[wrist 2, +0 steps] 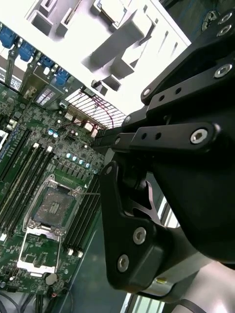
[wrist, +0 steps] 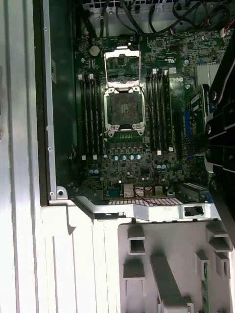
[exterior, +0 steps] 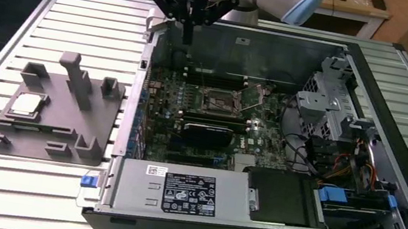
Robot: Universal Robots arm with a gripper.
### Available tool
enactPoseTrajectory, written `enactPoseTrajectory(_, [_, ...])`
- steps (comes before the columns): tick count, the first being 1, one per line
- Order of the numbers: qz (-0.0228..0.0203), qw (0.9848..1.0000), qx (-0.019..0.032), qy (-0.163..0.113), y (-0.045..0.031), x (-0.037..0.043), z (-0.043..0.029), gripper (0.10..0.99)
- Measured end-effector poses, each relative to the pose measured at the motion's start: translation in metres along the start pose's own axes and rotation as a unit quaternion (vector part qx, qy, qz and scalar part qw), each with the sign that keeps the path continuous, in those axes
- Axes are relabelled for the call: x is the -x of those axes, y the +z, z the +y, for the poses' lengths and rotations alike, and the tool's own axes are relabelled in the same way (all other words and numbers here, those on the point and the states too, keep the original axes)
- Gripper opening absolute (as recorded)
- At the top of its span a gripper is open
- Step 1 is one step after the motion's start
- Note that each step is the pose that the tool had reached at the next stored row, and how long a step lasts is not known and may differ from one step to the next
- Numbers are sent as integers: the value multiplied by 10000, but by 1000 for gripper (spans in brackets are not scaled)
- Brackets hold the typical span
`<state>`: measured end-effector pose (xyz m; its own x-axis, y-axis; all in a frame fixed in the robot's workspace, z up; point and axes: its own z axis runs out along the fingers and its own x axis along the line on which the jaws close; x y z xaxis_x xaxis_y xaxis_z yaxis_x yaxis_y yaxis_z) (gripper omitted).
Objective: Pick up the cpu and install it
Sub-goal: 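Reach for the cpu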
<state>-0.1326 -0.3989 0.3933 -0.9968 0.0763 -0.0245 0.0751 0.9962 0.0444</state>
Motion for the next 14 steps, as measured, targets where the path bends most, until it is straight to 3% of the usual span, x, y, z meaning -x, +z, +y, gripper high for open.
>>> enactPoseTrajectory(14, [0,10000,0,0,-3,-116,-9,106])
